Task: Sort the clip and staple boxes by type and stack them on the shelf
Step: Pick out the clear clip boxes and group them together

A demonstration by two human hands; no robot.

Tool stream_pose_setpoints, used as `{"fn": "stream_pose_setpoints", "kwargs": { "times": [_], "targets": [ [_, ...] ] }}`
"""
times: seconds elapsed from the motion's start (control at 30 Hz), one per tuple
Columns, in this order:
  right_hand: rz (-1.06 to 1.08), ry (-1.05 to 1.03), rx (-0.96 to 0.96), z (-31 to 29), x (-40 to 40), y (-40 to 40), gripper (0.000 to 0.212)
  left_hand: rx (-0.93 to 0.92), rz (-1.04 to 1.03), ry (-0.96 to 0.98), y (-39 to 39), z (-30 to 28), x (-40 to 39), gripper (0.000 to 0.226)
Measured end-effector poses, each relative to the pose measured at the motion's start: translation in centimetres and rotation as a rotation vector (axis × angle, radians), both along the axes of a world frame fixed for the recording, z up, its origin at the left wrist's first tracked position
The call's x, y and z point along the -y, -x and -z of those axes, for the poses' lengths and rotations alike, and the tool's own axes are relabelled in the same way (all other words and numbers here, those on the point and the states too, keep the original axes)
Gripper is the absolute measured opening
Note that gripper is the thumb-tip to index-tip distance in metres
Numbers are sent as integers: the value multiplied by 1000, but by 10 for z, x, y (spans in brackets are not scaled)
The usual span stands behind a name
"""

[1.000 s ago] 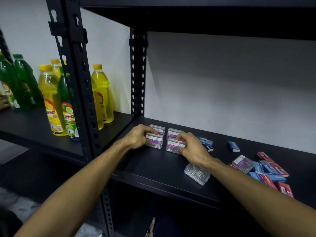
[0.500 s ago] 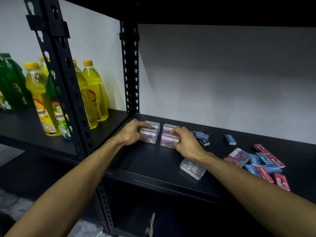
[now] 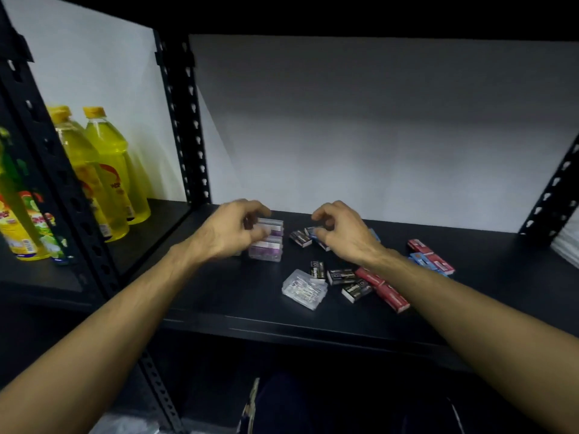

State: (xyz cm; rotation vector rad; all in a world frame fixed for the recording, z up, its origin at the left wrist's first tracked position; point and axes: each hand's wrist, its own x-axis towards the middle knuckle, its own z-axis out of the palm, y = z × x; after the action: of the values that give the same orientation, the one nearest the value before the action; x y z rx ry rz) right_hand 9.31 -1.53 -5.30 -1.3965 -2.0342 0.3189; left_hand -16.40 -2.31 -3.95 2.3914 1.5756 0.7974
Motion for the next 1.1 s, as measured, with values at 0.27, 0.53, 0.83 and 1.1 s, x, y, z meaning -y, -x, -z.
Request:
{"fn": "stream_pose_setpoints", "kwargs": {
  "times": [0.27,0.53,0.83,1.1],
  "targets": [
    [135,63,-5,1,25,-79,14,-382,348,314,-74,16,44,68],
    [172,134,3,10,33,-113,13,-376,340,319,-92,34,31,58],
    [117,269,168,19,22,-121,38,70,307,362,-125,26,2,17],
    [38,449,271,20,16,-127,53,298,273,528,-153,24,-26,40]
  ]
}}
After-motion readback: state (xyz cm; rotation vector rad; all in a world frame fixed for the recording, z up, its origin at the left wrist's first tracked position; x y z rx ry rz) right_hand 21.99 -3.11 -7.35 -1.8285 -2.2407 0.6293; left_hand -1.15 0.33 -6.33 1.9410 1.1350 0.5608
